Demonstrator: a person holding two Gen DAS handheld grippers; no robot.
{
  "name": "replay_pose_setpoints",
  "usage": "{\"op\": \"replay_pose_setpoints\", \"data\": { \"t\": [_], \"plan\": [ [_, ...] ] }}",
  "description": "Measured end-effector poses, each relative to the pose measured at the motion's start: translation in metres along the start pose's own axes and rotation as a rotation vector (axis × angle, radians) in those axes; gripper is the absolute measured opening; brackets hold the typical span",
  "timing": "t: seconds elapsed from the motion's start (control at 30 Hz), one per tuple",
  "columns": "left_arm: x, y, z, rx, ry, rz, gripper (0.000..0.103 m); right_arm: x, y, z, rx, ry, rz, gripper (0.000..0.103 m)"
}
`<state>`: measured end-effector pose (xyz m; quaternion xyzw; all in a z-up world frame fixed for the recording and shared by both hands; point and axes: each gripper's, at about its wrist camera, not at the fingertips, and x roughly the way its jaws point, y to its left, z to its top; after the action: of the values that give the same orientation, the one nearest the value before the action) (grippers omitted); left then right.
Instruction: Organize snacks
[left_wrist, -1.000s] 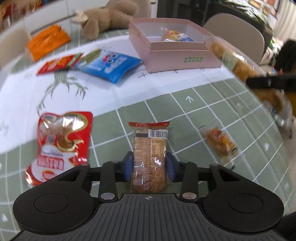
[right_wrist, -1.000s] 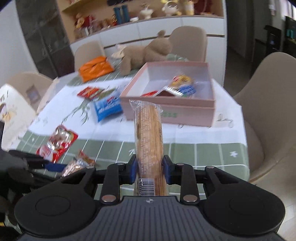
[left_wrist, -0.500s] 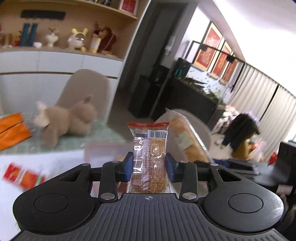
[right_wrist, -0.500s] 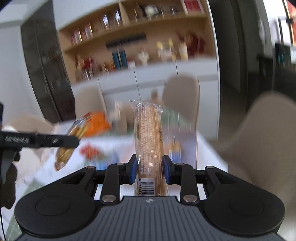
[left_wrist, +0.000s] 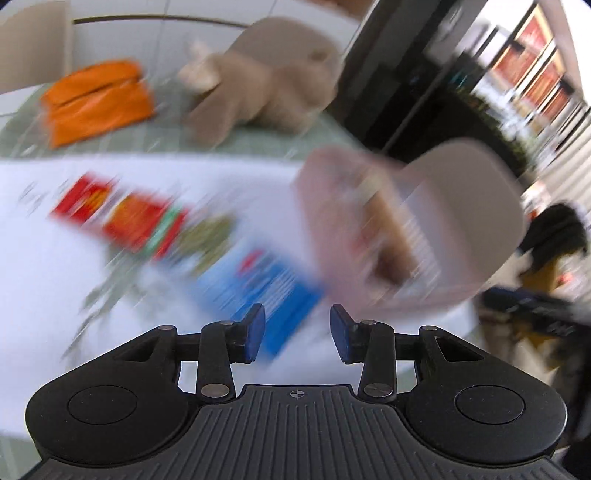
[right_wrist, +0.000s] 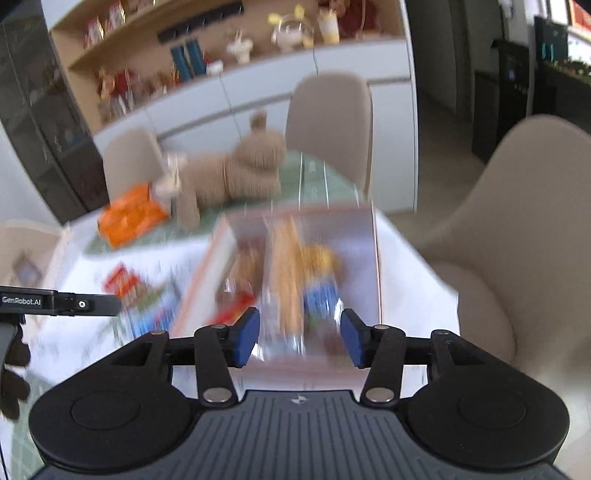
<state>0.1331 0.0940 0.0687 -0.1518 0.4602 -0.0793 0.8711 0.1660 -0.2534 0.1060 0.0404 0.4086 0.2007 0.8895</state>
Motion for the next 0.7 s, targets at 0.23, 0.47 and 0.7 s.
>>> {"op": "replay_pose_setpoints", "data": {
  "t": [0.23, 0.47, 0.7],
  "plan": [
    [-0.040, 0.043, -0.072, -0.012, -0.002, 0.198, 0.043, -0.006, 0.032, -0.080, -0.177, 0.121, 0.003, 0.059],
    [-0.071, 0.063, -0.117, -0.154, -0.041, 0.208, 0.043, -0.007, 0.087, -0.144, -0.228, 0.263, 0.188, 0.060],
    [-0.063, 0.035, -0.129, -0.068, -0.063, 0.211, 0.044, -0.013, 0.120, -0.169, -0.360, 0.242, 0.143, 0.023]
  ]
}}
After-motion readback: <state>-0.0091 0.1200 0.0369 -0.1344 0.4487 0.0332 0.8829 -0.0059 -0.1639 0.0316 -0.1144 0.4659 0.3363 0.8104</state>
